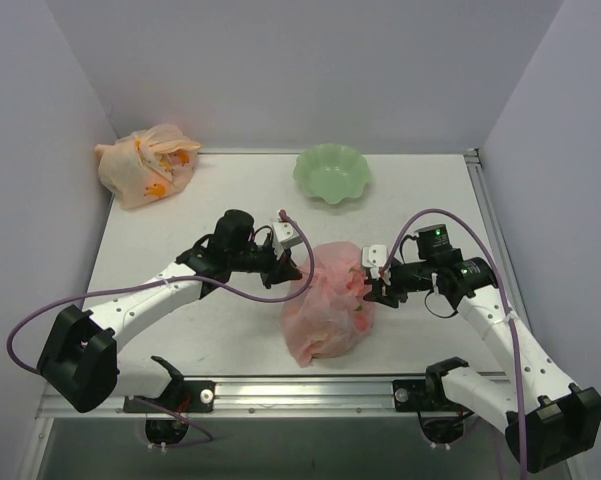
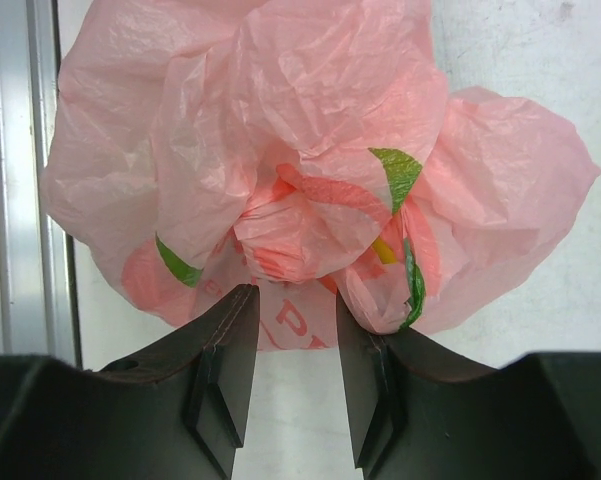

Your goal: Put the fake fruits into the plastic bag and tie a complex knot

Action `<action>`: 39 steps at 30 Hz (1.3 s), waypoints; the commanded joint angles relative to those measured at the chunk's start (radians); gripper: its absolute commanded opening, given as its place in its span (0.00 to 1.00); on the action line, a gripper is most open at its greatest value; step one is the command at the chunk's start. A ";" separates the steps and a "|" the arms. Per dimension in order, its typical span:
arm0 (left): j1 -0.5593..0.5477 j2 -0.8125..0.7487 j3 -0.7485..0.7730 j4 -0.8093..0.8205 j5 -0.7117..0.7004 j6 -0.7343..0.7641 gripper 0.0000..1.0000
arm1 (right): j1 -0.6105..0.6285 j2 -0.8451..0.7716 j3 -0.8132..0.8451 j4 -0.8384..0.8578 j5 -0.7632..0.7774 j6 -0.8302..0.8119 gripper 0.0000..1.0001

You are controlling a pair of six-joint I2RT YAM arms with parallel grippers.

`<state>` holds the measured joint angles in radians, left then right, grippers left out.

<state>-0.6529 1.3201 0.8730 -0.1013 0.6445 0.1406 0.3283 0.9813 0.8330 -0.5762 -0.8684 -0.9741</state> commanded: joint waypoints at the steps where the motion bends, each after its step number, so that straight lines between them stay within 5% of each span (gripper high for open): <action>1: -0.005 -0.004 0.031 0.035 0.026 0.005 0.00 | 0.008 -0.032 -0.031 0.052 -0.017 -0.069 0.37; 20: -0.005 -0.002 0.031 0.038 0.030 0.008 0.00 | 0.051 -0.027 -0.058 0.144 -0.030 -0.046 0.37; 23: -0.005 -0.001 0.027 0.038 0.029 0.004 0.00 | 0.061 -0.027 -0.060 0.145 -0.032 -0.049 0.31; 28: 0.001 -0.007 0.021 0.035 0.015 0.002 0.00 | 0.069 -0.041 -0.057 0.122 -0.004 -0.069 0.00; 39: 0.124 -0.056 0.004 -0.031 -0.025 0.059 0.00 | -0.001 -0.110 -0.025 -0.045 0.052 -0.159 0.00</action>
<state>-0.5674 1.3098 0.8726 -0.1120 0.6445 0.1528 0.3603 0.8989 0.7761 -0.5152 -0.8261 -1.0916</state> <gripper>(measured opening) 0.039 0.029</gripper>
